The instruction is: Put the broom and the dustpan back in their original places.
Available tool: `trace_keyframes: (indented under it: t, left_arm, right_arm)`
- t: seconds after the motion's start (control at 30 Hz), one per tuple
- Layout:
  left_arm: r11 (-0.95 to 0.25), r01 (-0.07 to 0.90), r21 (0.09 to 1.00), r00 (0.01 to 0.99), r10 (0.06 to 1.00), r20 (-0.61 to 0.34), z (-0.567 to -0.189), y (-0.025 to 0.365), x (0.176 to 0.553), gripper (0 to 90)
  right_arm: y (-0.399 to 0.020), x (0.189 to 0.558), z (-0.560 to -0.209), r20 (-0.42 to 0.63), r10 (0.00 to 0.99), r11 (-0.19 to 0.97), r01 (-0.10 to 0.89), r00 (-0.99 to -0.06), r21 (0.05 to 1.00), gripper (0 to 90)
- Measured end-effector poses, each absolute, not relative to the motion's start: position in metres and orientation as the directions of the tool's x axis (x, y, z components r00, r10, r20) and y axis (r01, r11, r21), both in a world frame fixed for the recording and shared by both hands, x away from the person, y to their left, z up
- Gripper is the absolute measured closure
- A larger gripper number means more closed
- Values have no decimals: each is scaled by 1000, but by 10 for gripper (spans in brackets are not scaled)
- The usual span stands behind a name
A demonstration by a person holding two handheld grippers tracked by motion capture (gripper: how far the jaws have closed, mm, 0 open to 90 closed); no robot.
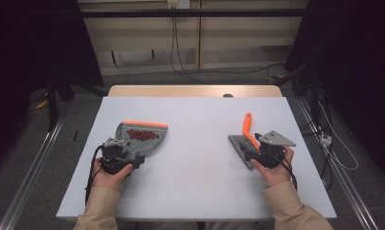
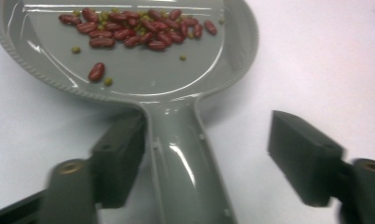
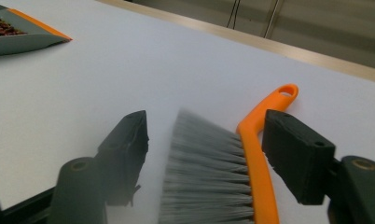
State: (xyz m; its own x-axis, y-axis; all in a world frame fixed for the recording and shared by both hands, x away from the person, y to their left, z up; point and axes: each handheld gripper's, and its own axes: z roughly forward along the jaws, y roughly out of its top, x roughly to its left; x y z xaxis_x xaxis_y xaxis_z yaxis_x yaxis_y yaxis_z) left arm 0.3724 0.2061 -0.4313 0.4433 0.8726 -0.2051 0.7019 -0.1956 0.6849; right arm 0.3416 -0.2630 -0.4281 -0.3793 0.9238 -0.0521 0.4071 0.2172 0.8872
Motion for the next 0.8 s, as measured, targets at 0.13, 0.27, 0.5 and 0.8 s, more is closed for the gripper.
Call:
trace_keyframes:
  t: [0.13,0.27,0.5,0.8]
  left_arm:
    - [-197,659,726,467,864,-189,-427,204,371,167]
    - [-201,635,746,484,856,-180,-424,205,371,131]
    - [-218,612,760,506,847,-164,-423,205,372,128]
    - [-219,589,778,522,838,-159,-422,205,373,121]
  right_arm:
    - [-274,352,-431,-38,932,201,429,-360,881,310]
    - [-287,363,-435,-23,942,185,460,-336,869,427]
    - [-306,371,-441,-41,945,202,481,-323,853,789]
    - [-311,376,-450,-75,949,231,511,-307,828,900]
